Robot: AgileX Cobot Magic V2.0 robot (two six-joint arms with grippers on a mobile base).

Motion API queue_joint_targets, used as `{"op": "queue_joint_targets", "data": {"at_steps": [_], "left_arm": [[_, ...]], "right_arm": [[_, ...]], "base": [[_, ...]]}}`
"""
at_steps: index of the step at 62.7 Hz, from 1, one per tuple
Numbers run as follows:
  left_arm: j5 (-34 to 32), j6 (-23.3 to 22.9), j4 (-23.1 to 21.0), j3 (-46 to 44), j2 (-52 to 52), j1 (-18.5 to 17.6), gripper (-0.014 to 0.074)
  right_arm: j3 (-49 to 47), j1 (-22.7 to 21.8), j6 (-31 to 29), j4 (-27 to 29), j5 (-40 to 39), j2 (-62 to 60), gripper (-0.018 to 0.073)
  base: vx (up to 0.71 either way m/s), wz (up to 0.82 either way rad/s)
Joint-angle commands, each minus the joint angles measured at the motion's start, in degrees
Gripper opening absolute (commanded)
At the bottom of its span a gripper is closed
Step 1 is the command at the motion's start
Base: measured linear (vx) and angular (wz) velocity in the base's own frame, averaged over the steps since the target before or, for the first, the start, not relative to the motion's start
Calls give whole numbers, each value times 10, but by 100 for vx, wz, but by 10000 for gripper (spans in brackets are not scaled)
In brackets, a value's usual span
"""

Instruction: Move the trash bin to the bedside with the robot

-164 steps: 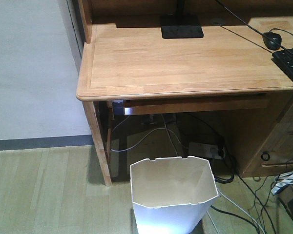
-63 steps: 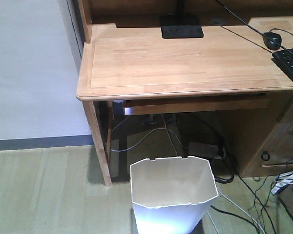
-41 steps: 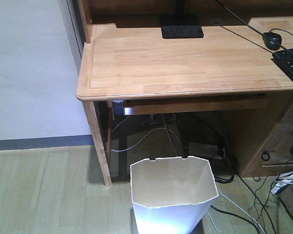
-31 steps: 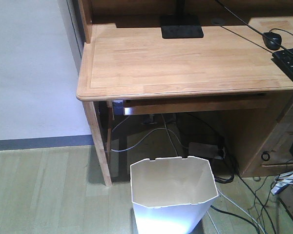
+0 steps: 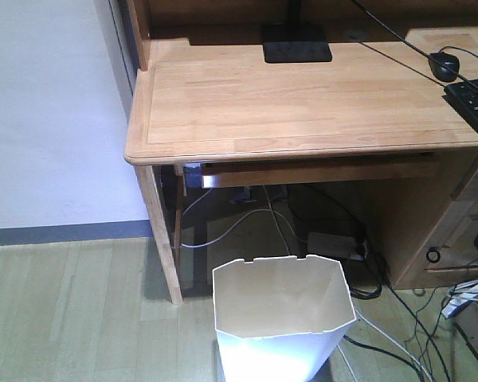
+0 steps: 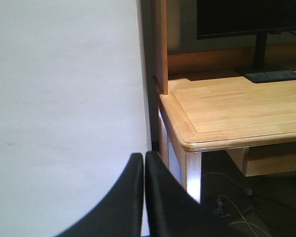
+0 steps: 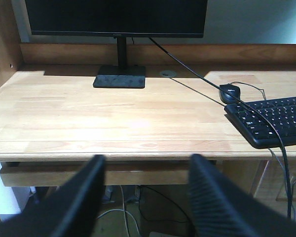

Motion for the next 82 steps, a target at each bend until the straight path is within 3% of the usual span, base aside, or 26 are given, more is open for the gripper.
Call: {"op": "queue_joint_targets", "data": {"at_steps": [1,24,45,57,64,82], "left_arm": [[-41,-3,-3,-14,-4,2,-6],[-41,-3,-3,-14,-4,2,-6],[-41,-3,-3,-14,-4,2,-6],[-41,-3,-3,-14,-4,2,-6],[-41,-3,-3,-14,-4,2,-6],[-41,-3,-3,-14,-4,2,-6]], "right_arm": [[-20,0,-1,-5,-47,4,493],[-27,0,-1,11,-57,43,521],[-153,0,-1,27,87,237,521],[-200,0,-5,34,110,345,521],[-220,0,-33,50,127,410,521],[-278,-1,-189,158,153,599,521]], "base": [[0,0],[0,0],[0,0],[0,0],[0,0],[0,0]]}}
